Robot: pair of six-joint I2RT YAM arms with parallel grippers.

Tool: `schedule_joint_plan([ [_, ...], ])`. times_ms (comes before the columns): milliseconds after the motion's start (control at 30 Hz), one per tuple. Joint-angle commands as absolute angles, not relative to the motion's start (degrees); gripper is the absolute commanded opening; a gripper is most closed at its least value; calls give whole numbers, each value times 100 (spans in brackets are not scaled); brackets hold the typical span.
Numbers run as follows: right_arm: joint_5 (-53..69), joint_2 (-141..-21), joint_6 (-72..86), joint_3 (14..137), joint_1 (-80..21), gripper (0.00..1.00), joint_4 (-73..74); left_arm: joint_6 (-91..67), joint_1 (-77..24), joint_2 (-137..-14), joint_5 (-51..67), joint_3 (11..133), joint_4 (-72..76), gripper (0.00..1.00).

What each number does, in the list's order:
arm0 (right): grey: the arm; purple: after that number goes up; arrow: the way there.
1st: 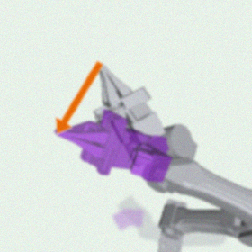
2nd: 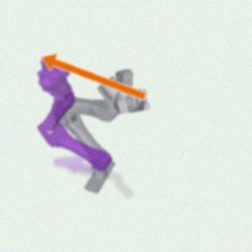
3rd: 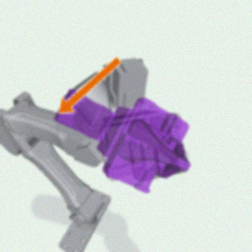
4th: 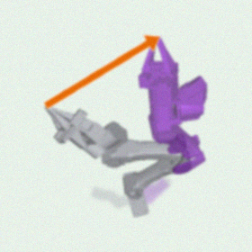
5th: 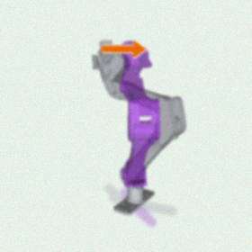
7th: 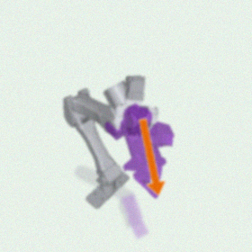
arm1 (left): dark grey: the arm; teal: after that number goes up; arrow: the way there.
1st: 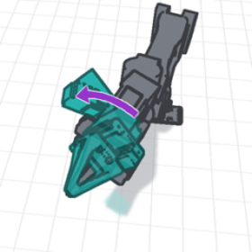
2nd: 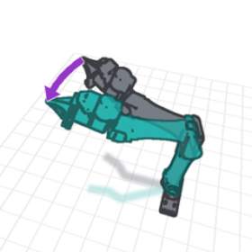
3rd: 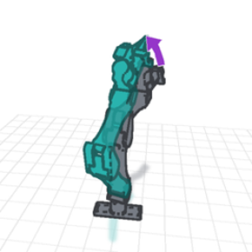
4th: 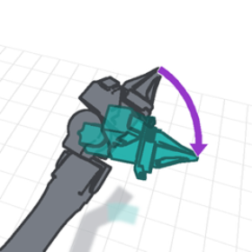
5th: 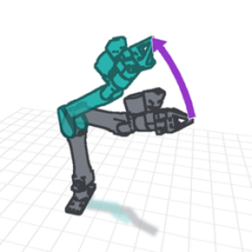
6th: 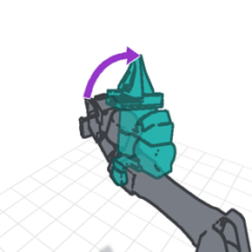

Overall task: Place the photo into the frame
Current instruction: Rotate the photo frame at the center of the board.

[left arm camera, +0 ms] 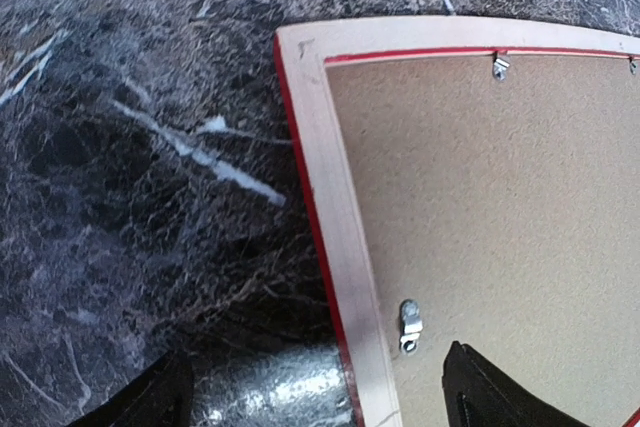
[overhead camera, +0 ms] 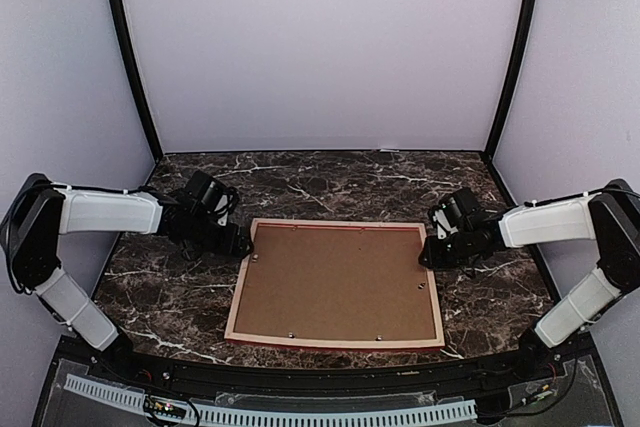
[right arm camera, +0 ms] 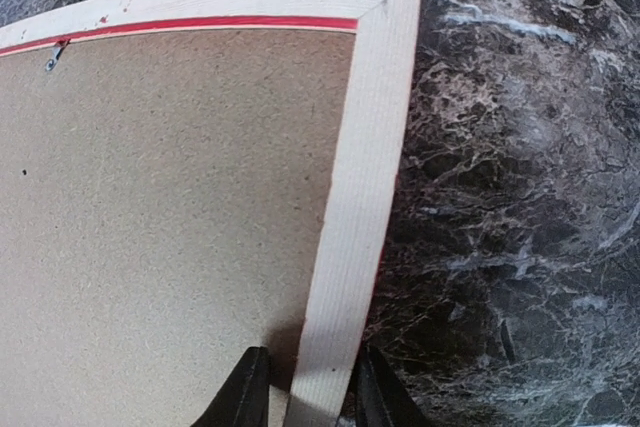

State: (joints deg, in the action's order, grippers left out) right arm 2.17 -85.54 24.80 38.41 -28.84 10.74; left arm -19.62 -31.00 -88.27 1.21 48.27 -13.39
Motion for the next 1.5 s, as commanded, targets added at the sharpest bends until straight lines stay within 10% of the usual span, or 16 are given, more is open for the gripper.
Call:
schedule_joint_plan([
  [0,300,-8466,2435,3779,-2875,28,1050,-1636,-3057,-9079,364,5158,-1426,89],
  [1467,334,-8553,2409,3665,-2773,24,939,-1660,-3059,-9802,706,5454,-1719,44],
])
